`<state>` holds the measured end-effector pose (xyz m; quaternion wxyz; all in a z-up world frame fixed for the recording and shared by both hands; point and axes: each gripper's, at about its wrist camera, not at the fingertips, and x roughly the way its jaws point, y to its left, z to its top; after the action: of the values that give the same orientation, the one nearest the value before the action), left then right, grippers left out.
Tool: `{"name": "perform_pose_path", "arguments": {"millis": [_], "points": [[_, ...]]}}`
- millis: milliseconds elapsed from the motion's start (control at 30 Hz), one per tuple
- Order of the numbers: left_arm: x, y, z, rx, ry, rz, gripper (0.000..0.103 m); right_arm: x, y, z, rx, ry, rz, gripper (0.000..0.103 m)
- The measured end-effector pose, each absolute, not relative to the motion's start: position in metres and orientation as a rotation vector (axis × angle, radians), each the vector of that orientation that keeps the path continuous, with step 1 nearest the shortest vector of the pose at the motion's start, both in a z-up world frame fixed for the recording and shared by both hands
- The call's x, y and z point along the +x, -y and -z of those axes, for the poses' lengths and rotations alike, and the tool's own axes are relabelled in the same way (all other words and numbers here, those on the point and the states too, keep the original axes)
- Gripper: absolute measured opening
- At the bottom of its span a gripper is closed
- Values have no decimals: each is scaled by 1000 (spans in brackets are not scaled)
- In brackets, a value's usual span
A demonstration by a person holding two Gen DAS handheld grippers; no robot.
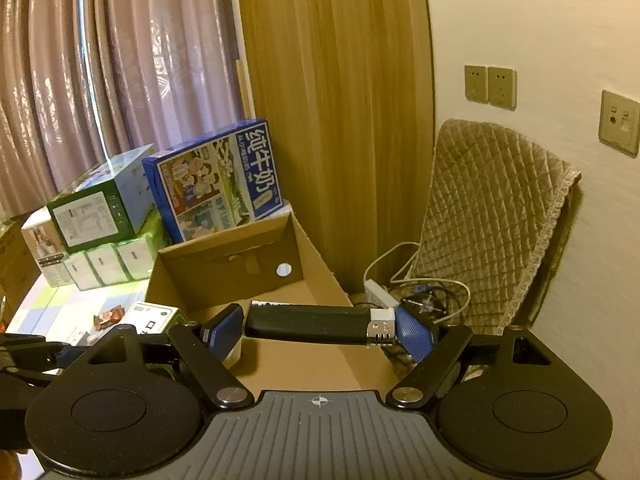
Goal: Organize objects
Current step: 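Carry the USB stick and medicine box into the cardboard box with both tools, then release the medicine box with the left tool while the right tool releases the USB stick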
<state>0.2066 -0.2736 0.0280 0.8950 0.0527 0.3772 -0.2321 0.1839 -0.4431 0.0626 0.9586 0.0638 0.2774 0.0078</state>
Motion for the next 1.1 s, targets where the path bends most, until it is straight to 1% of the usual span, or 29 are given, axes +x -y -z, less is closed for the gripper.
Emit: {"name": "perform_pose_path", "arguments": {"millis": [333,367,433,1000,1033,1100], "points": [[226,287,-9,86,-791,494,51,193,457,-56,154,-571,15,79],[227,288,-8,90,-786,496,57,193,458,-55,154,-573,17,79],[227,288,-7,105,-775,481,62,192,460,-54,157,-576,19,79],[210,234,-24,46,-762,394,62,190,440,-54,215,-592,-78,79],[209,232,-25,42,-761,391,62,192,439,-55,232,-588,-97,80],[207,226,-25,28,-766,383,61,196,438,-56,273,-583,-131,92]]}}
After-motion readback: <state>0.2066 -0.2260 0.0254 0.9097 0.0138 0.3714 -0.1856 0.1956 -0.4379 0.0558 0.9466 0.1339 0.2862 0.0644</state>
